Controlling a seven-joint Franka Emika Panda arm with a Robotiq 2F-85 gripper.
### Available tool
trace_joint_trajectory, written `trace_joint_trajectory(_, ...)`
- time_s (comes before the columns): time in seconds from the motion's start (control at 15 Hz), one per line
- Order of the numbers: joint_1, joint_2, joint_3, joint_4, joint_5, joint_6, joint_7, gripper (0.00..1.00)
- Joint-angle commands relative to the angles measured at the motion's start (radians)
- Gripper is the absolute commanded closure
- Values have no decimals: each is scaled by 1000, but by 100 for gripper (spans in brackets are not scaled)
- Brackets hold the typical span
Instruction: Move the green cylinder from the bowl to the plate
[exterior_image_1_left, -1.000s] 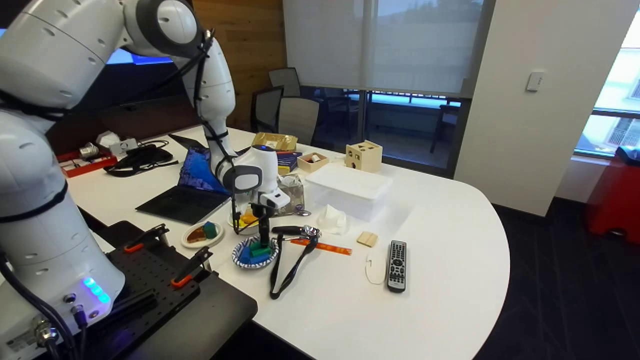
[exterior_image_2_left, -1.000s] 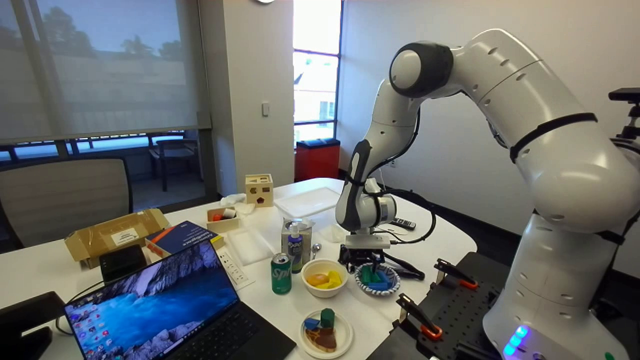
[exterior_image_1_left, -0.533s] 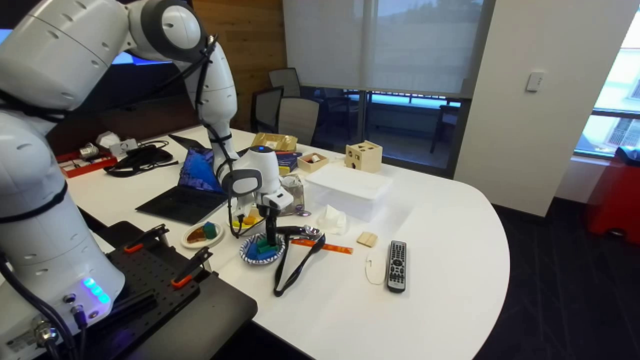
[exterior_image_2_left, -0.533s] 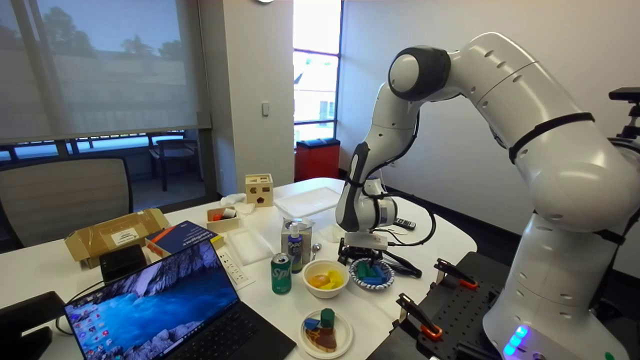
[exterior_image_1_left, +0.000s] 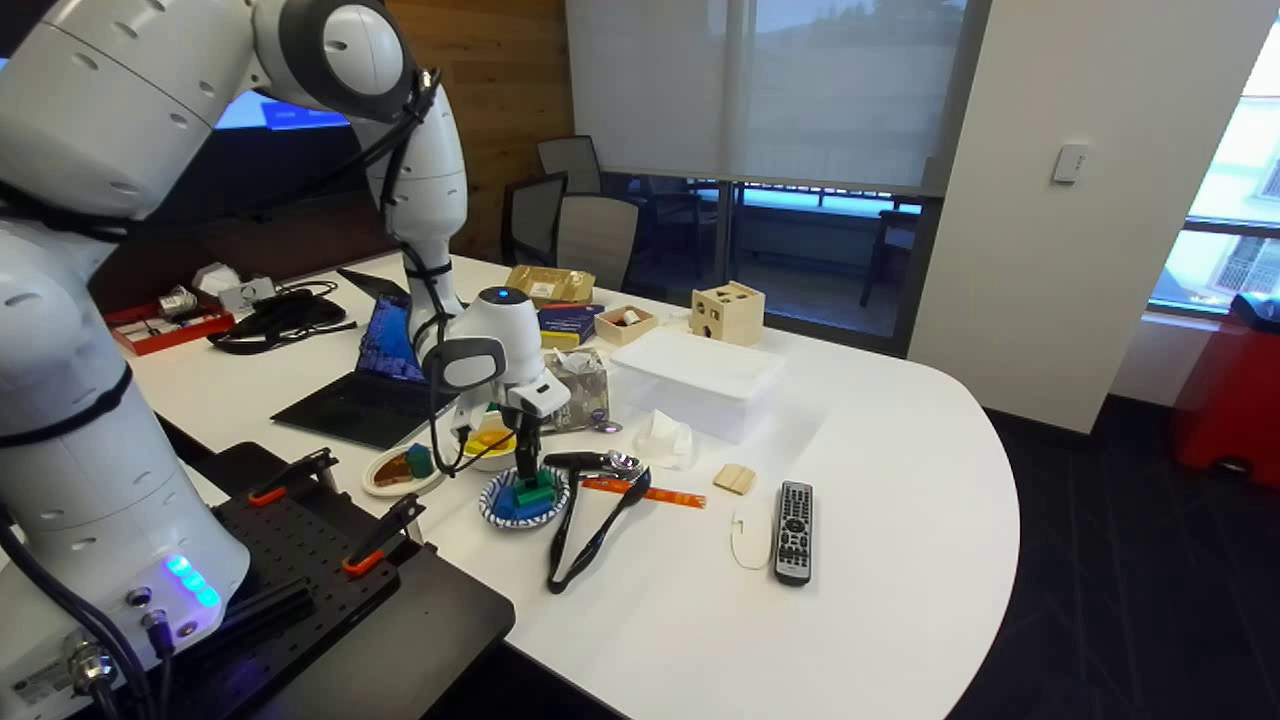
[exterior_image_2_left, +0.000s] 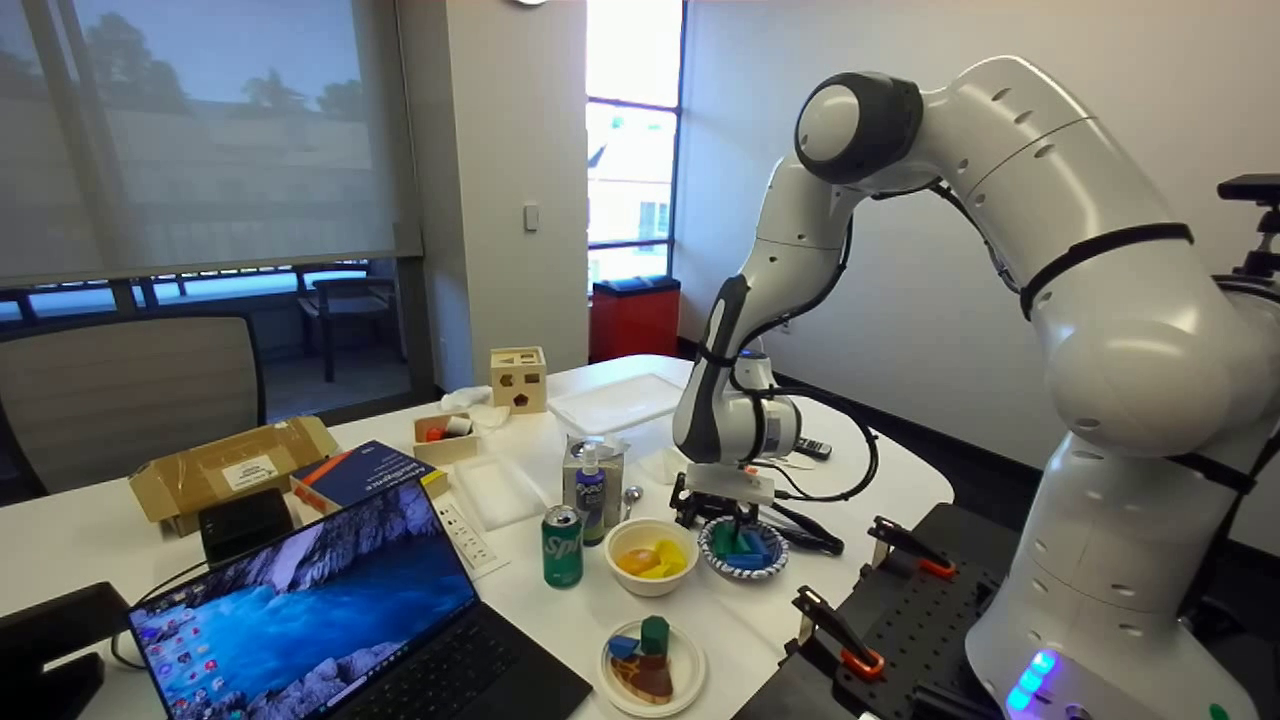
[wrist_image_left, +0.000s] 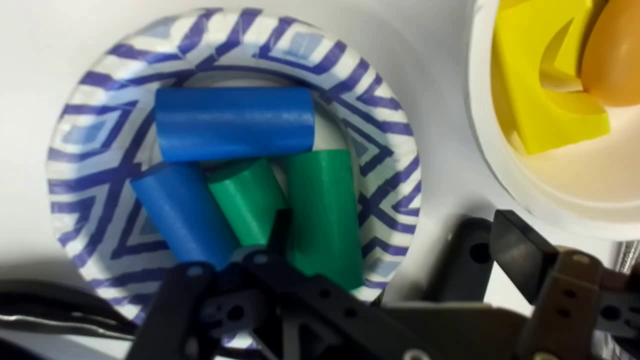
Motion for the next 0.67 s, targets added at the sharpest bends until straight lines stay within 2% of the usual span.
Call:
trace_joint_trajectory(0.0, -52, -45, 36, -79, 23, 50, 9, 0)
trace_joint_trajectory(0.4, -79, -48, 25, -125, 27, 76, 22, 0)
trace_joint_trajectory(0.47, -80, -47, 23, -123, 25, 72, 21, 7)
trace_joint_trajectory(0.53, -81, -47, 24, -121, 24, 69, 21, 28)
trace_joint_trajectory(0.6, -75, -45, 21, -117, 23, 66, 21, 31)
